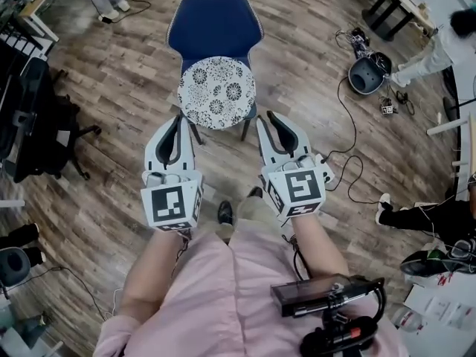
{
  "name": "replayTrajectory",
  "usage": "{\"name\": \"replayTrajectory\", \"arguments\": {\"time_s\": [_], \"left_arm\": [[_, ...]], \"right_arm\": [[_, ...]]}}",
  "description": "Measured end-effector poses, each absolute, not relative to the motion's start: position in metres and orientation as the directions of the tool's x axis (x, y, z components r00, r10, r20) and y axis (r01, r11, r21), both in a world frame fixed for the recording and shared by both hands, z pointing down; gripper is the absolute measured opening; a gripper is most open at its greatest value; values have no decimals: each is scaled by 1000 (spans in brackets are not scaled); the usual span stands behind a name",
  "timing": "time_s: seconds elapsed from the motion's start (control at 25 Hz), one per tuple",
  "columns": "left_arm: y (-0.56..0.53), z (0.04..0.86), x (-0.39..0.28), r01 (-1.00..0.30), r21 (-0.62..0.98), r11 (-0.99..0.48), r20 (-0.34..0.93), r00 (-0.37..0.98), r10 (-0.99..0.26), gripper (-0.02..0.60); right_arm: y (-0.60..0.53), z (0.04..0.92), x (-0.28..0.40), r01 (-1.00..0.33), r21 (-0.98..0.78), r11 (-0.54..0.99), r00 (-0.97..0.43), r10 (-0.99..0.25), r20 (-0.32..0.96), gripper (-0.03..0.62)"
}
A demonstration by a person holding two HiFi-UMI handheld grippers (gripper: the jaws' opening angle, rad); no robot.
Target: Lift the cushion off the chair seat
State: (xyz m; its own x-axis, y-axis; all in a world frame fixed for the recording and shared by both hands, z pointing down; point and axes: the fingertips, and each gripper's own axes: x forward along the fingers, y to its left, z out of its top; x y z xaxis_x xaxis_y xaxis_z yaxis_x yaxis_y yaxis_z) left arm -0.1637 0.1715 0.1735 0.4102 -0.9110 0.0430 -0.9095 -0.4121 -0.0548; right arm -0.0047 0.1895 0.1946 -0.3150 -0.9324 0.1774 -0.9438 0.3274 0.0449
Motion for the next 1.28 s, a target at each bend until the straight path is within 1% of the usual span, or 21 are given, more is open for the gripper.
{"name": "replayTrajectory", "arguments": {"time_s": [0.36, 0.52, 0.72, 0.96, 1.28], "left_arm": [[120, 201, -132, -898, -59, -436, 114, 428, -897, 11], [83, 213, -119, -904, -70, -421, 137, 409, -902, 11], [35, 228, -88, -906, -84, -414, 182, 395, -901, 11], [-24, 222, -60, -915, -92, -393, 189, 371, -909, 11], [-72, 224, -54, -925, -97, -366, 203, 342, -917, 11]], "right_arm": [[138, 228, 41, -959, -19, 284, -281, -933, 224, 75], [97, 247, 55, -952, -40, 304, -304, -920, 247, 78], [39, 266, 86, -943, -78, 325, -333, -901, 277, 81], [-28, 264, 106, -923, -92, 373, -383, -879, 283, 87], [-85, 268, 120, -918, -84, 387, -394, -871, 293, 97]]}}
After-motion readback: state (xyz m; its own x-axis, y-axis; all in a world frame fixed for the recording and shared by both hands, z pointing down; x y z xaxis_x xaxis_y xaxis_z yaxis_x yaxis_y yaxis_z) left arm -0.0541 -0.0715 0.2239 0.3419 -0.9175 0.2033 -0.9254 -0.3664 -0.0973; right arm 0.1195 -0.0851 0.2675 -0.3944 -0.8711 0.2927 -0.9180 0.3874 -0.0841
